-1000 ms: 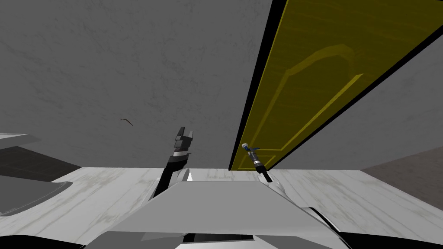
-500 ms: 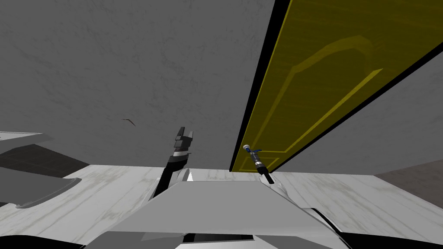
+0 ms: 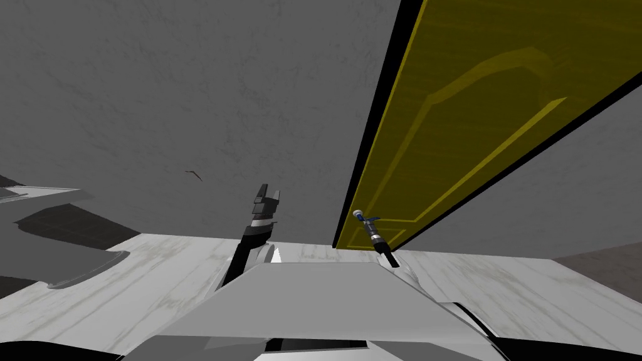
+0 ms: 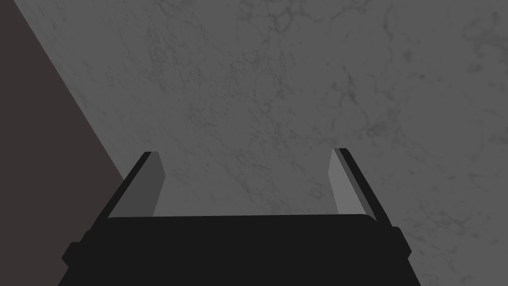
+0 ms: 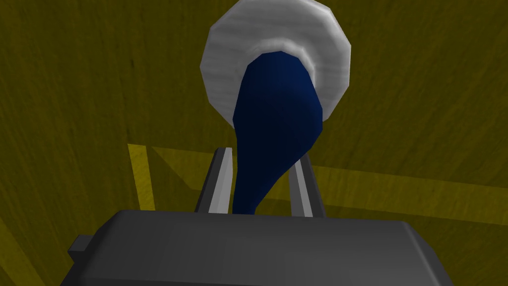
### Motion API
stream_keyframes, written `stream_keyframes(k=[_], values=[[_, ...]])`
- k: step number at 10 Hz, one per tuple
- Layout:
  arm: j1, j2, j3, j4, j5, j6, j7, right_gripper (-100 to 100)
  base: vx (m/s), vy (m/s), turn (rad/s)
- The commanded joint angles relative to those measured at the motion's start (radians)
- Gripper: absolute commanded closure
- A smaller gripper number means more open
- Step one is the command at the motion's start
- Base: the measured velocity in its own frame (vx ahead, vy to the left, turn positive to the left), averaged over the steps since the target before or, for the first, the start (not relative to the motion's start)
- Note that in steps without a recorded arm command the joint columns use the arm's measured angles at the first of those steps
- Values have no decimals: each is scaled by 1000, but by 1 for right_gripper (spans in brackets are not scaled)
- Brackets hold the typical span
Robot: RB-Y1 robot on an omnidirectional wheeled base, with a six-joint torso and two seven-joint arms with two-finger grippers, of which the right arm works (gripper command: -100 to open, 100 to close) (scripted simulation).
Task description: Pull the door open
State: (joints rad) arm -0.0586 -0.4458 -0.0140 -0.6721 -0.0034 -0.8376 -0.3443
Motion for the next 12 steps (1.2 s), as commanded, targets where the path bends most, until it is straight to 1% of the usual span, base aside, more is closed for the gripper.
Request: stream_keyframes(k=[1,2,5,8,9,10,11,12], values=[[18,-11,11,-3,6,-21,-17,100,-188,-84,157],[30,-24,18,-3,10,-39,-30,100,-170,-93,145],[49,-44,30,-3,16,-68,-52,100,-138,-50,81],[84,-81,51,-4,28,-120,-93,100,-182,-73,151],[76,-73,47,-4,25,-105,-85,100,-87,-41,42],[96,-84,54,2,29,-137,-99,100,-109,-53,129],[108,-93,56,7,30,-159,-107,100,-192,-105,210],[115,-98,58,10,31,-172,-111,100,-177,-105,133]])
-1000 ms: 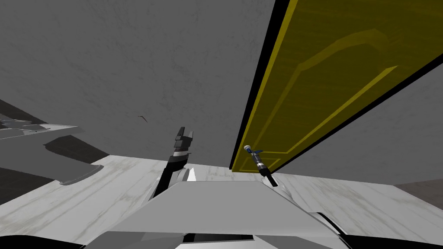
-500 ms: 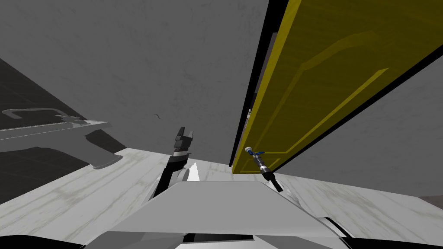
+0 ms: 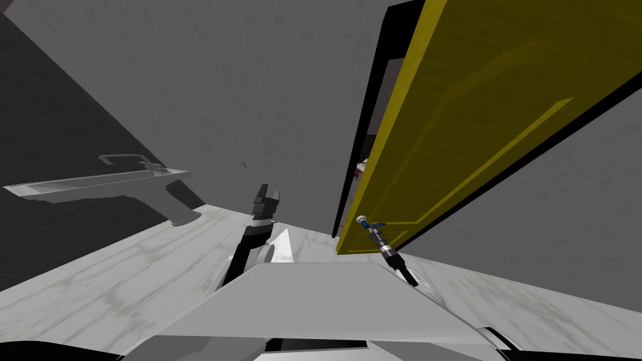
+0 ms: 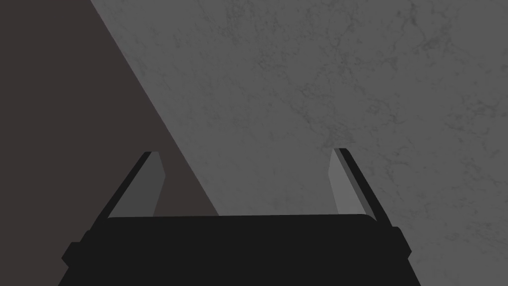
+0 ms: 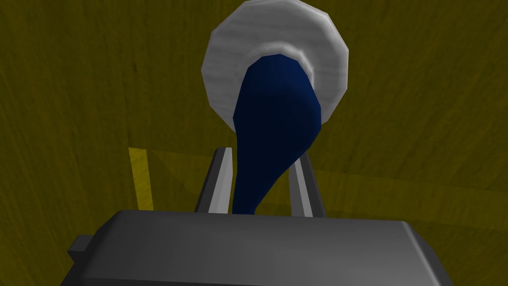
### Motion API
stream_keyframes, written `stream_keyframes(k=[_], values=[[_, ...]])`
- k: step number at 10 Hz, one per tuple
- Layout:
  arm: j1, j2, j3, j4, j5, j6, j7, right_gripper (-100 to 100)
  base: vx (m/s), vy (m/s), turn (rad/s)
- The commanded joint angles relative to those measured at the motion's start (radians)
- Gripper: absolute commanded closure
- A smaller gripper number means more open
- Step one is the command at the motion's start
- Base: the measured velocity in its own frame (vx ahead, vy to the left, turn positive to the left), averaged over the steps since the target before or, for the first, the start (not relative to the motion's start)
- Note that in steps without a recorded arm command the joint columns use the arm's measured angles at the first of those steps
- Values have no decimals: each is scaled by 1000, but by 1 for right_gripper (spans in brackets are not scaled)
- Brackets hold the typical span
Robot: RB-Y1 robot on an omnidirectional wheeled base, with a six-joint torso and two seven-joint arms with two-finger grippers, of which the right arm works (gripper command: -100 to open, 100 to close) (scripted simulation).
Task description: Pull the door open
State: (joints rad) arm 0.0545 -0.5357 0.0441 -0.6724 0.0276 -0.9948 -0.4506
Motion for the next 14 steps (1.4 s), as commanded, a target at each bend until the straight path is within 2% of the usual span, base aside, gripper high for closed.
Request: stream_keyframes(k=[1,2,4,6,7,8,9,14], values=[[9,-13,1,13,1,-28,-9,100,-135,-48,80],[23,-24,4,19,3,-55,-18,100,-137,-45,128],[37,-35,7,24,5,-80,-26,100,-116,-51,100],[58,-50,11,32,8,-119,-40,100,-157,-61,128],[43,-40,13,46,8,-113,-35,100,-72,-35,33],[52,-46,18,56,12,-139,-41,100,-156,-64,189],[54,-48,18,58,12,-145,-42,100,-208,-85,170],[76,-73,26,83,20,-214,-59,100,-231,-121,173]])
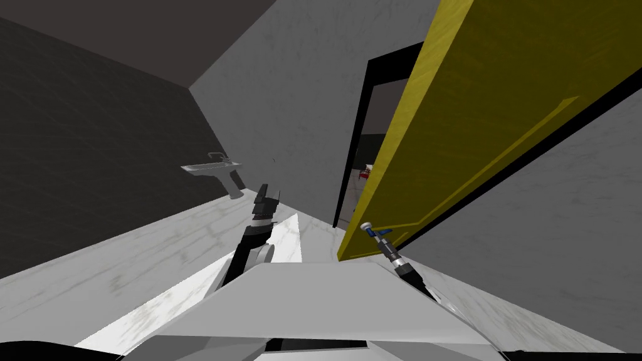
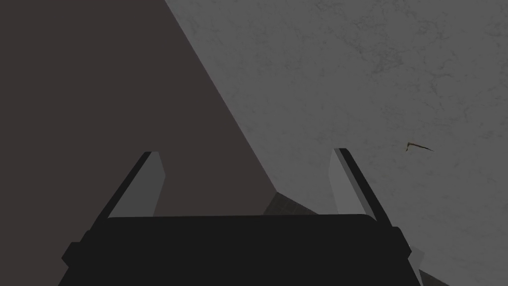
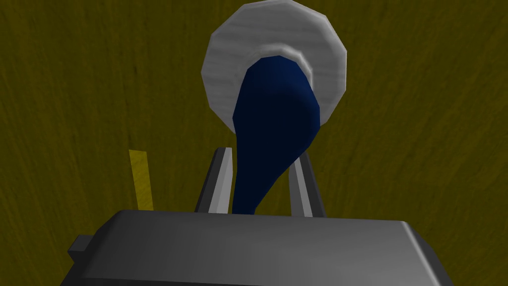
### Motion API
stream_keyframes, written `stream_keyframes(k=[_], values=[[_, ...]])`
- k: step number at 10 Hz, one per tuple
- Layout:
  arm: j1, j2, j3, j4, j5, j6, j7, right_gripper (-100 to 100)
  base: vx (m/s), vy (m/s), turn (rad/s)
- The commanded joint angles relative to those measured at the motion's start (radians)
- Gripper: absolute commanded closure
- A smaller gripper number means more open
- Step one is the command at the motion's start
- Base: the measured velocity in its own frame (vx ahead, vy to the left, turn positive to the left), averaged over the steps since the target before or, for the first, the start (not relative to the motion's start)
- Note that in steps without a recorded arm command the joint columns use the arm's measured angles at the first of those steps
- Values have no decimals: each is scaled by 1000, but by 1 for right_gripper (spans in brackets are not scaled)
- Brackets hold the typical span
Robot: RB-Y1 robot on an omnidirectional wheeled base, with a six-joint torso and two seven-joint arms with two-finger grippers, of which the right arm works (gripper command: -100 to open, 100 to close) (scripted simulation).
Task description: Pull the door open
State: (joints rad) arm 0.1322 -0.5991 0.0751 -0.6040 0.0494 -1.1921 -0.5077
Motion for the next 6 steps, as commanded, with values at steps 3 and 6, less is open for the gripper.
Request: stream_keyframes(k=[3,6], values=[[2,-6,2,18,2,-24,-4,100,-166,-56,110],[-2,-11,3,35,3,-40,-7,100,-227,-95,217]])
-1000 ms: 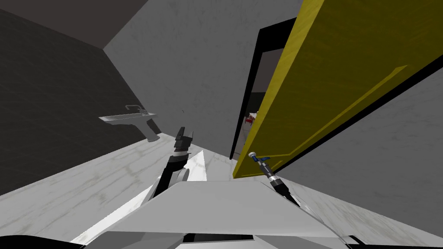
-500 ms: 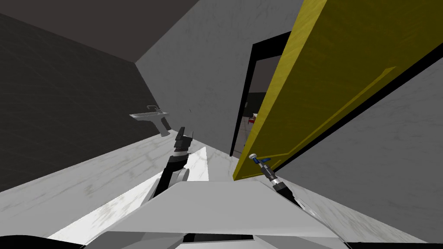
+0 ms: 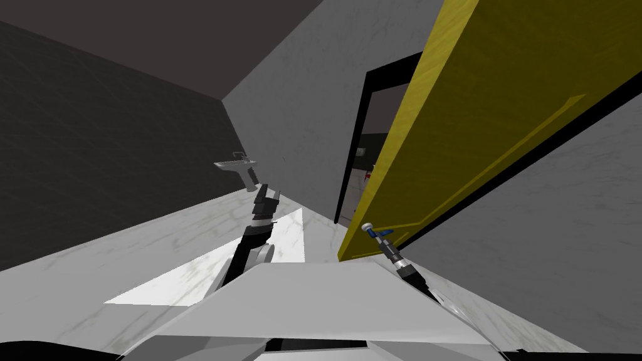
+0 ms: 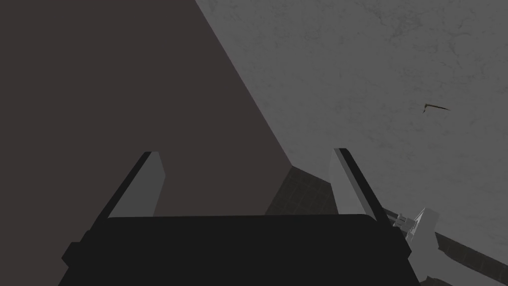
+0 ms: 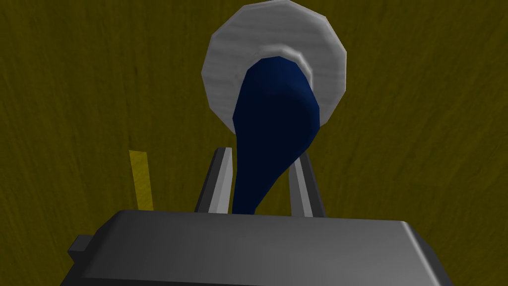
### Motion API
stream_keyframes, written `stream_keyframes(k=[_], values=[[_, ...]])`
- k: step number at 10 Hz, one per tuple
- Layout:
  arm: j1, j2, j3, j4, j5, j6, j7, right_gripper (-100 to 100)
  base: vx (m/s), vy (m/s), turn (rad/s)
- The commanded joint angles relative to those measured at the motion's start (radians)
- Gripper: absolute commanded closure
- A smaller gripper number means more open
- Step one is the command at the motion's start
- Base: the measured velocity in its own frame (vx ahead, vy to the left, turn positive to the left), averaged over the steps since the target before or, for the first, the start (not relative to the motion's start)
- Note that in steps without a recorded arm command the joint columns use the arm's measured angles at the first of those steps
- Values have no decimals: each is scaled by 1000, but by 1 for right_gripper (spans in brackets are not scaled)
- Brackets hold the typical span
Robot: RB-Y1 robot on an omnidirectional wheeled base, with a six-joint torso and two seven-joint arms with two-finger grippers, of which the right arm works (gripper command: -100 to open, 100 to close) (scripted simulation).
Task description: Pull the door open
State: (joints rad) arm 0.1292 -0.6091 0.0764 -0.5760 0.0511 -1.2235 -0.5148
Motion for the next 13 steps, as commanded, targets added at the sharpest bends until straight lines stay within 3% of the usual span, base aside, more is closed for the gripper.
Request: stream_keyframes(k=[1,13], values=[[0,-2,1,13,2,-15,-1,100,-240,-116,166],[-14,-11,7,69,7,-66,-8,100,-193,-85,153]])
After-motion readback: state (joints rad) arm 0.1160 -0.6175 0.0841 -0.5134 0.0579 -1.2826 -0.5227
